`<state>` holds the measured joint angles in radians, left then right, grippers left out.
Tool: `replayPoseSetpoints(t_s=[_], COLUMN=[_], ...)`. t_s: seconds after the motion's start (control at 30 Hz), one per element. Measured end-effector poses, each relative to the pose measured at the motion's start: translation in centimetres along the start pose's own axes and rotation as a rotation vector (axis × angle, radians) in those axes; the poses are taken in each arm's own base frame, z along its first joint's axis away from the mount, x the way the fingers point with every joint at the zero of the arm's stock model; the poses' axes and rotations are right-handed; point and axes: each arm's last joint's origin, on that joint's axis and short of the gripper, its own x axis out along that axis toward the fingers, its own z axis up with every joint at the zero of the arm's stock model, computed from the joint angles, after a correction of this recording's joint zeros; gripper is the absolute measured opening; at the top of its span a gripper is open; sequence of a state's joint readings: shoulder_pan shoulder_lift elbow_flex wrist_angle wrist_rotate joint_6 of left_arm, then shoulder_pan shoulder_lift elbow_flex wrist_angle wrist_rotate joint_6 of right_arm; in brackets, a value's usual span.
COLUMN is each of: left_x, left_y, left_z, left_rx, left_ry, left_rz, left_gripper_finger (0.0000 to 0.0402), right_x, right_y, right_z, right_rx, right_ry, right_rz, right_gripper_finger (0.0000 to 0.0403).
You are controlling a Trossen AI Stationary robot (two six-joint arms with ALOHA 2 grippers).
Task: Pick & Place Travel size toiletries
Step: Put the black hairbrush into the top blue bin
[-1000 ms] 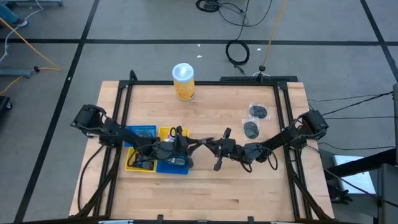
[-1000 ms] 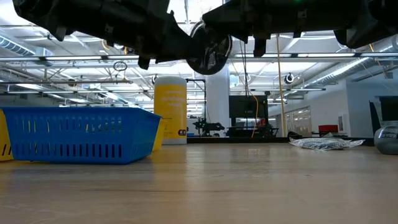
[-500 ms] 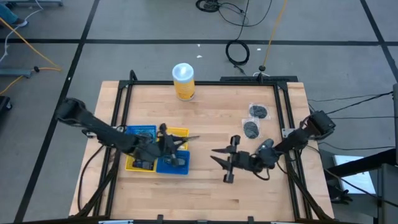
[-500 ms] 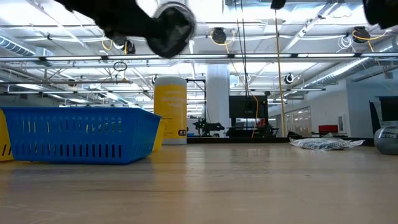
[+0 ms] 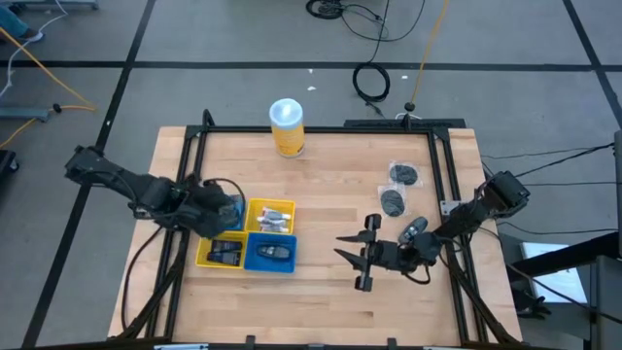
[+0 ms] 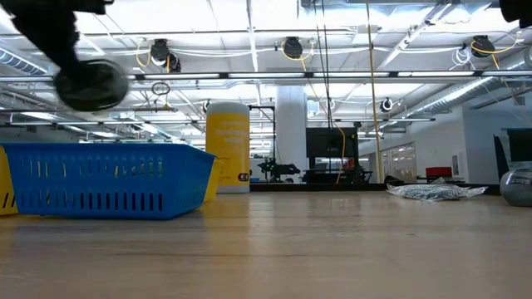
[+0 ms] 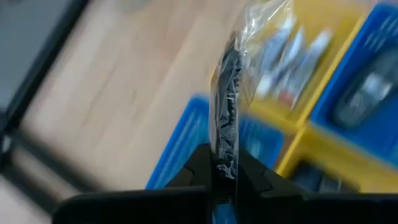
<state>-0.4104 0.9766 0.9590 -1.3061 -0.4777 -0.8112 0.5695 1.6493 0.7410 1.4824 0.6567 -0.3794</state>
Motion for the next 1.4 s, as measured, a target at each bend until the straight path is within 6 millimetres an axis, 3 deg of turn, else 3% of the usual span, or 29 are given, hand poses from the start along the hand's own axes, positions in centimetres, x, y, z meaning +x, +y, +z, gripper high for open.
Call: replayPoseSetpoints(t_s=[0.1,0.23,0.43,0.67,0.97,1.17,1.4], left_x=[0.0,1.4,3.6,4.7,5.2,6.2,7.2], left_y=[0.8,1.2,1.1,1.3,2.5,2.7,3.1], left_z=[-0.2,-0.6,-0.7,0.3,0.9,0.1,-0.6], left_rx=[0.012,0.036,0.127,0.15,0.057,0.016,0.069], left_ry=[0.157,0.331,0.467,0.442,0.446,0.512,0.512], left_rz=[0.012,0.022,-0.06,-0.157,-0.13,-0.177,-0.112], left_gripper_finger=[0.0011,0.0033,0.0033,0.0014,0.0061,0.0033,0.0002], right_x=[0.0,0.1,0.1,0.1,0.1,0.1,0.1], right_y=[-0.1,-0.1,-0.1,-0.1,-0.1,0.0,0.0], right_z=[0.0,-0.1,-0.2,-0.2,-0.2,-0.2,-0.2], right_rx=[-0.001,0.008,0.008,0.011,0.011,0.011,0.012], right_ry=[0.001,0.006,0.017,0.015,0.015,0.015,0.015], right_rz=[-0.002,-0.003,0.004,0.004,0.004,0.005,0.005], right_gripper_finger=[0.0112,0.011,0.0107,0.0105,0.0105,0.0106,0.0105])
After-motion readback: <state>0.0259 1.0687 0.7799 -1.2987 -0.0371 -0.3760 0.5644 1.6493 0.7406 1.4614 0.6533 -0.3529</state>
